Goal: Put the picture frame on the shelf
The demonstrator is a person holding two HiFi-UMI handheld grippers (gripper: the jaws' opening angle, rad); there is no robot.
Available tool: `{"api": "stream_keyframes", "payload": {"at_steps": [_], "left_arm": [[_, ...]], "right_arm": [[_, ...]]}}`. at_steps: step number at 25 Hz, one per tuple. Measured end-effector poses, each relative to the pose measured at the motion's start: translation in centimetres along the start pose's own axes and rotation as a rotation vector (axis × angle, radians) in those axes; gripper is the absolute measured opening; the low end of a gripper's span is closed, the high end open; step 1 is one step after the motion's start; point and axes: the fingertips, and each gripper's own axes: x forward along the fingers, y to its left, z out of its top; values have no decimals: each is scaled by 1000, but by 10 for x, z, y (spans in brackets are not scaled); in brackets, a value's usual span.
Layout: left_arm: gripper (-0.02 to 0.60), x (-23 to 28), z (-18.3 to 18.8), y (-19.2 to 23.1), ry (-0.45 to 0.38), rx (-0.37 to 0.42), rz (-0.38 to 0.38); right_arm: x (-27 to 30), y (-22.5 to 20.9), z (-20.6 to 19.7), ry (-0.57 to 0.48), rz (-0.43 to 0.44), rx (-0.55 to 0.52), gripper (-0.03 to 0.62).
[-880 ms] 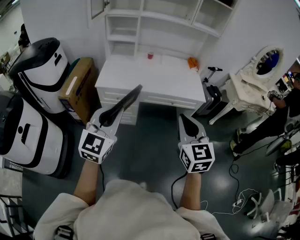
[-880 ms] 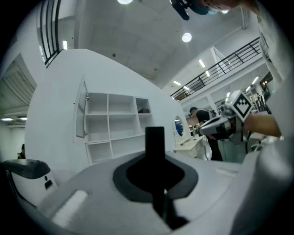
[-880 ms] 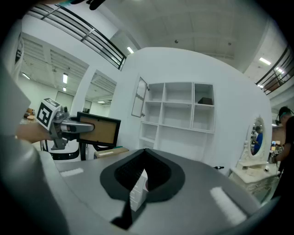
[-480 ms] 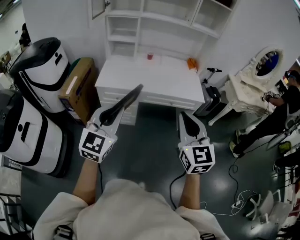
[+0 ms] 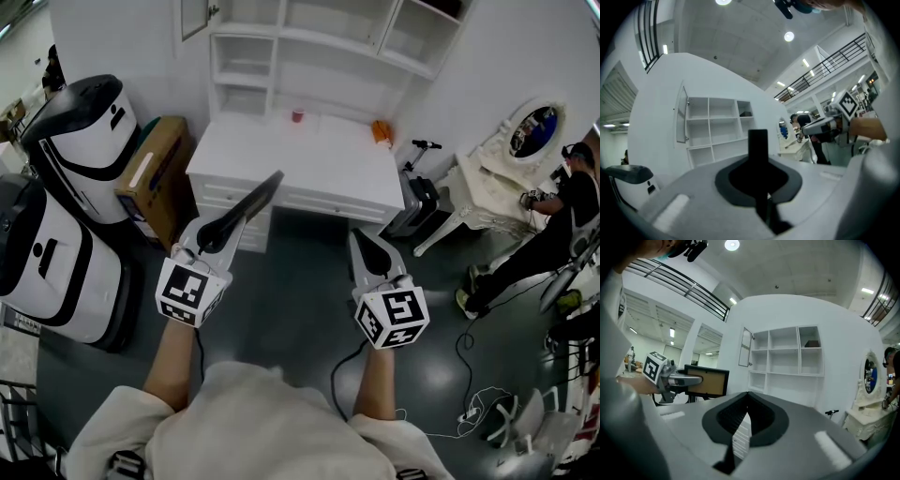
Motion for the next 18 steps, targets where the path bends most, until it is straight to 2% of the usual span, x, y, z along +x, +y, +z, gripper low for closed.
{"api": "stream_keyframes", "payload": {"at_steps": [3,7,18], "left_arm": [[11,4,-2,-2,10,-7,5],[11,14,-9,-28,20,-19,12],[11,36,-16,-33,30,-39,9]], "right_arm": [[0,-3,-3,26,8,-4,5],[-15,-22,-21,39,1,-8,5],[-2,-44,-32,101,-72,-145,6]]}}
